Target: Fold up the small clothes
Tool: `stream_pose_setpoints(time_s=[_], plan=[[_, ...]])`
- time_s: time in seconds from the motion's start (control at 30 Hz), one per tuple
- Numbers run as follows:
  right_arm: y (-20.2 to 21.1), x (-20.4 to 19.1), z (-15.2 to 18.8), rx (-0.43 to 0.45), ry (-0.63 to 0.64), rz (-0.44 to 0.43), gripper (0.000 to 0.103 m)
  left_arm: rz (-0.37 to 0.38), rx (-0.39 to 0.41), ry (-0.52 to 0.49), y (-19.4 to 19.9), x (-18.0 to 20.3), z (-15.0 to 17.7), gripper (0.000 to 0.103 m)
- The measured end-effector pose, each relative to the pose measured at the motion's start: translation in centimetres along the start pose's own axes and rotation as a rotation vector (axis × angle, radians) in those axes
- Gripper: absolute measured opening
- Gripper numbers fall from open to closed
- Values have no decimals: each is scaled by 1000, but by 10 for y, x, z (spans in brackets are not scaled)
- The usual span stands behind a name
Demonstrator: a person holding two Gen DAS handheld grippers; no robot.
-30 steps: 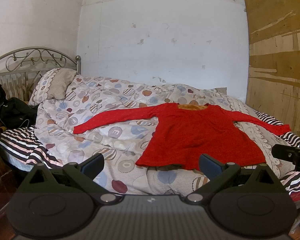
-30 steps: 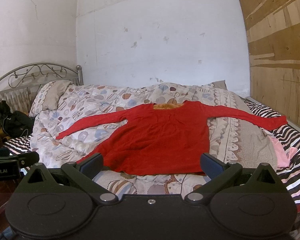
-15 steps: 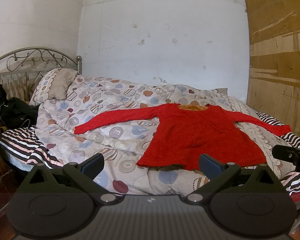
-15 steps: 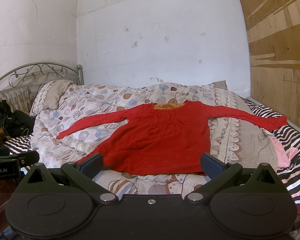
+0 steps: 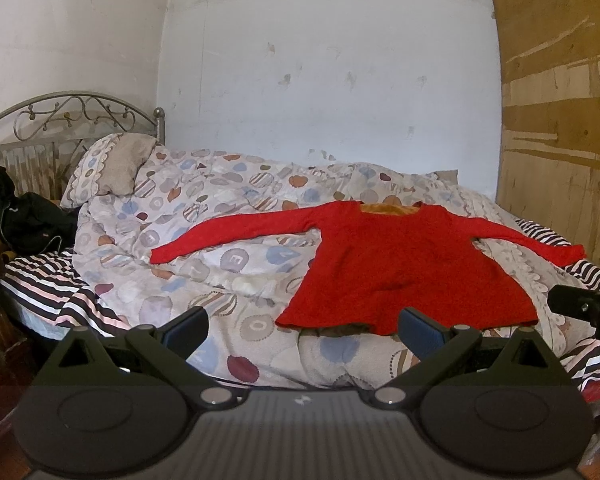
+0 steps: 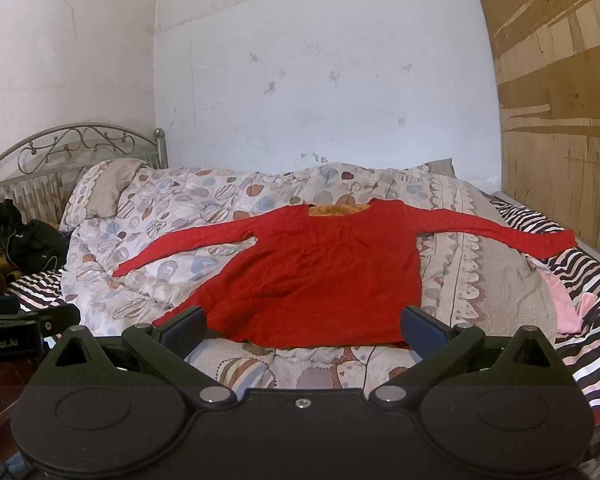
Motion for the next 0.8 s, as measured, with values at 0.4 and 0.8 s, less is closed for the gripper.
stream_pose_setpoints(time_s=[0.4, 0.8], plan=[[-22, 18, 16, -26, -42, 48, 103, -31, -102, -92, -72, 18, -16, 103], [-94, 83, 9, -90, -77, 211, 103, 46, -131, -211, -183, 48, -71, 103]])
Point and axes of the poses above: each gripper's, at about its wrist camera, not at the fingertips, and y roughly against the way its jaws point, x to its right, z to its underside, the point moved 7 cm from there along -y, roughly the way its jaws point, and after that the axes turned 5 degrees about y, right-handed, at the moved point
